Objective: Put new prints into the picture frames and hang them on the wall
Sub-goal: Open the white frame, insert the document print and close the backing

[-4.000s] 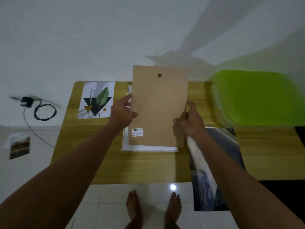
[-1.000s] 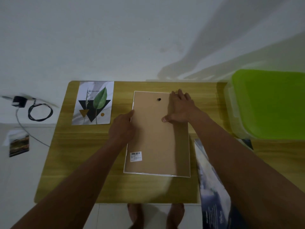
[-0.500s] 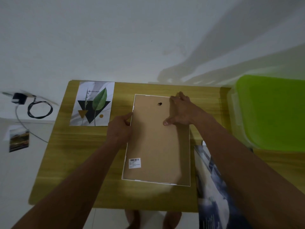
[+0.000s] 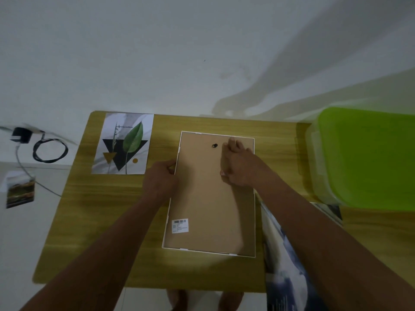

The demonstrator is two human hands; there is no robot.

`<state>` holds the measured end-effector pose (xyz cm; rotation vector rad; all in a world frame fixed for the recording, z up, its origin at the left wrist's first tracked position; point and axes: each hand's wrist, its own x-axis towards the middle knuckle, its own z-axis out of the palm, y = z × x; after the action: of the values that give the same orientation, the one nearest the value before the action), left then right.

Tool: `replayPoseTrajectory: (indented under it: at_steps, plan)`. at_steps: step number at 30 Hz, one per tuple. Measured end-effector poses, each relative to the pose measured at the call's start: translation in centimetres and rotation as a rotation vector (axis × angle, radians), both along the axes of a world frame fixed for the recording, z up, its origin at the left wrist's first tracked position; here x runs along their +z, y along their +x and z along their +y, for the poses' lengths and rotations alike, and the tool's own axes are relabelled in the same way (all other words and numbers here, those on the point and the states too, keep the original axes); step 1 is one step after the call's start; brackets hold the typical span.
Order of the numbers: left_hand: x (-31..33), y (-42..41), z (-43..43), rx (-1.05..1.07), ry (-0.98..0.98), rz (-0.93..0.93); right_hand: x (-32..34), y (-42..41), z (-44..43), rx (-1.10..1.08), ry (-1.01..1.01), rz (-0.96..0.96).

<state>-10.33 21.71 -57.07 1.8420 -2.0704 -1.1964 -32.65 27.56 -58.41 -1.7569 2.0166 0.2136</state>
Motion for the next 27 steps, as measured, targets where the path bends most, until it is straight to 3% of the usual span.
replayPoseTrajectory:
  at_steps: [8, 15, 18, 27]
  plan:
    - [-0.1, -1.7, 1.4, -0.262, -0.131, -0.353, 1.6, 0.1, 0.4, -0.163, -0.049, -0.154]
    - [0.3, -0.5, 0.6, -0.147, -0.080, -0.134, 2.6, -0.3, 1.0, -0.314, -0.041, -0.171]
    - [0.2, -0.3, 0.7, -0.054, -0.014, -0.048, 3.4, -1.1, 0.1, -0.349, -0.025, -0.041]
    - [0.1, -0.6, 0.5, 0.056, 0.010, 0.010, 3.6, -2.5, -0.5, -0.369, -0.013, -0.106]
